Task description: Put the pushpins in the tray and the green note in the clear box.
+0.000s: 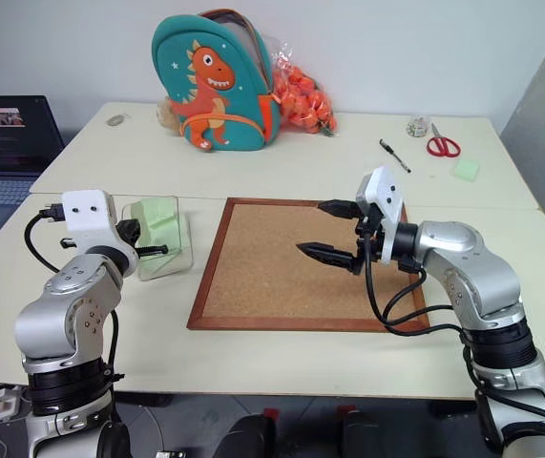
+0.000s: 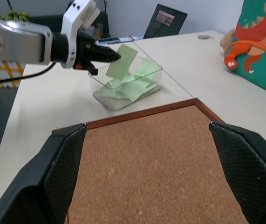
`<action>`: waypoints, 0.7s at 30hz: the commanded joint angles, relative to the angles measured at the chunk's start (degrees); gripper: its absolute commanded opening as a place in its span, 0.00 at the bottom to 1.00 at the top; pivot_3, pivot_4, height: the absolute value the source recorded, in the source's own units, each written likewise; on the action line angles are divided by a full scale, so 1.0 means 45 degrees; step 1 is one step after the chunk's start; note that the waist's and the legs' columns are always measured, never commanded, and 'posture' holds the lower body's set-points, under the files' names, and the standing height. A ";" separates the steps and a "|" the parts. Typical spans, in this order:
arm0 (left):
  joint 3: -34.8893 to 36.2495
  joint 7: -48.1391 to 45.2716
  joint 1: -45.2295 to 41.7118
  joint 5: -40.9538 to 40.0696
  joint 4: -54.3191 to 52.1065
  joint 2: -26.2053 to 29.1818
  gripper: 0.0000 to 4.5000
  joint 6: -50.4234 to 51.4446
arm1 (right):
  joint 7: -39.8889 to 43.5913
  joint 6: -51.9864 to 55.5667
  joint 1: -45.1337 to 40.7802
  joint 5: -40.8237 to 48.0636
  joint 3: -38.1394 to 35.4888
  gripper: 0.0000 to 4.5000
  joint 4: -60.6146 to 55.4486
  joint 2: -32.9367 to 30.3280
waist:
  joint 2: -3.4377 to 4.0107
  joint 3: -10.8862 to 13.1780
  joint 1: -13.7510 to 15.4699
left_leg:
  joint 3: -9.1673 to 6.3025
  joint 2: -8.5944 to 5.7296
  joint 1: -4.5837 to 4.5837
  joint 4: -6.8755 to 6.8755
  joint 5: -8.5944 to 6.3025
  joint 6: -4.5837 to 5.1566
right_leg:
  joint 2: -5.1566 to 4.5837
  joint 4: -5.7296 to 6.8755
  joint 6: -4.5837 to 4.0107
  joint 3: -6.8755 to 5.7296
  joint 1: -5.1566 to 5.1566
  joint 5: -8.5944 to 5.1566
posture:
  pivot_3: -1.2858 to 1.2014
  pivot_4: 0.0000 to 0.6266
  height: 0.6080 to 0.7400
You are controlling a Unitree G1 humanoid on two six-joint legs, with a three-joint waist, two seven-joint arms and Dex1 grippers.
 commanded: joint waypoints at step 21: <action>-0.0279 0.0135 0.0214 0.0132 -0.1013 -0.0631 0.81 -0.0296 | 0.0354 -0.0737 -0.0381 -0.0643 0.0038 1.00 -0.0215 0.0036 | 0.0000 0.0000 0.0001 | -0.0002 0.0000 0.0000 0.0001 0.0000 -0.0001 | -0.0002 0.0001 0.0000 -0.0002 0.0001 0.0000 | 0.52 0.24 1.00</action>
